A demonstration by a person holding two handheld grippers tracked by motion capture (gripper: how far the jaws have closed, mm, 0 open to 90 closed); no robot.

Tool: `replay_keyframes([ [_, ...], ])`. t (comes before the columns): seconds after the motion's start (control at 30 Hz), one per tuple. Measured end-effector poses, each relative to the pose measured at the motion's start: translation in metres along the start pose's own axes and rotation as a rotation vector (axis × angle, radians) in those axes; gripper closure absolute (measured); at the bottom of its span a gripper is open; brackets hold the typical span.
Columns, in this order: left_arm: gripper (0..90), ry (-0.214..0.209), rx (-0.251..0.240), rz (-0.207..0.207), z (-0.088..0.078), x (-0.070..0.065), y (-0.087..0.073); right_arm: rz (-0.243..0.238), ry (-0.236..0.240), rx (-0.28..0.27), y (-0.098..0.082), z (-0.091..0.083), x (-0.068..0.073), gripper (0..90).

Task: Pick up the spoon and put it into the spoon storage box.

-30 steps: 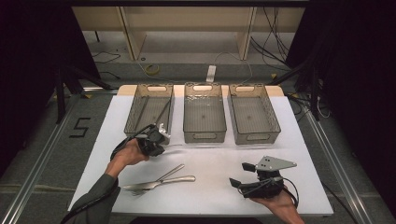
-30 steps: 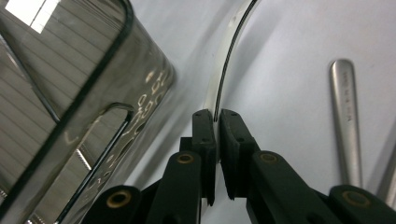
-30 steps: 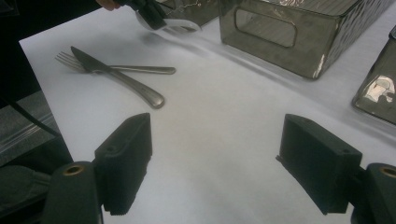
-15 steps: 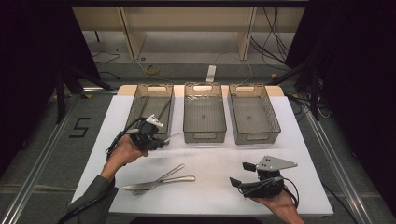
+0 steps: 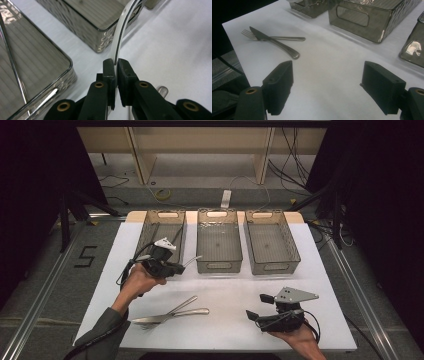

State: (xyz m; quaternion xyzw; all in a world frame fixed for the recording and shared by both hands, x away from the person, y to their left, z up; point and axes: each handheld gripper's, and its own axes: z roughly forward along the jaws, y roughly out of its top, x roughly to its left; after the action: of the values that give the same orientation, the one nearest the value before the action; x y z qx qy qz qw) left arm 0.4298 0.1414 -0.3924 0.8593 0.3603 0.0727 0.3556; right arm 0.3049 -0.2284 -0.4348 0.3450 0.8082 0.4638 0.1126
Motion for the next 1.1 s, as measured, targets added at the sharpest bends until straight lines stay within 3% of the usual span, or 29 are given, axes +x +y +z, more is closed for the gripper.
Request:
replay_keyframes([
  [0.33, 84.7, -0.004, -0.047, -0.002, 0.004, -0.01, 0.016, 0.006, -0.004, -0.01, 0.0, -0.001, 0.0, 25.8],
  [0.6, 84.7, -0.005, -0.085, -0.015, 0.016, -0.016, 0.04, 0.009, -0.006, -0.017, 0.0, -0.002, 0.0, 24.8],
  [1.1, 84.7, 0.025, -0.13, -0.085, 0.038, -0.006, 0.071, 0.026, -0.006, -0.033, 0.0, -0.003, -0.001, 21.0],
])
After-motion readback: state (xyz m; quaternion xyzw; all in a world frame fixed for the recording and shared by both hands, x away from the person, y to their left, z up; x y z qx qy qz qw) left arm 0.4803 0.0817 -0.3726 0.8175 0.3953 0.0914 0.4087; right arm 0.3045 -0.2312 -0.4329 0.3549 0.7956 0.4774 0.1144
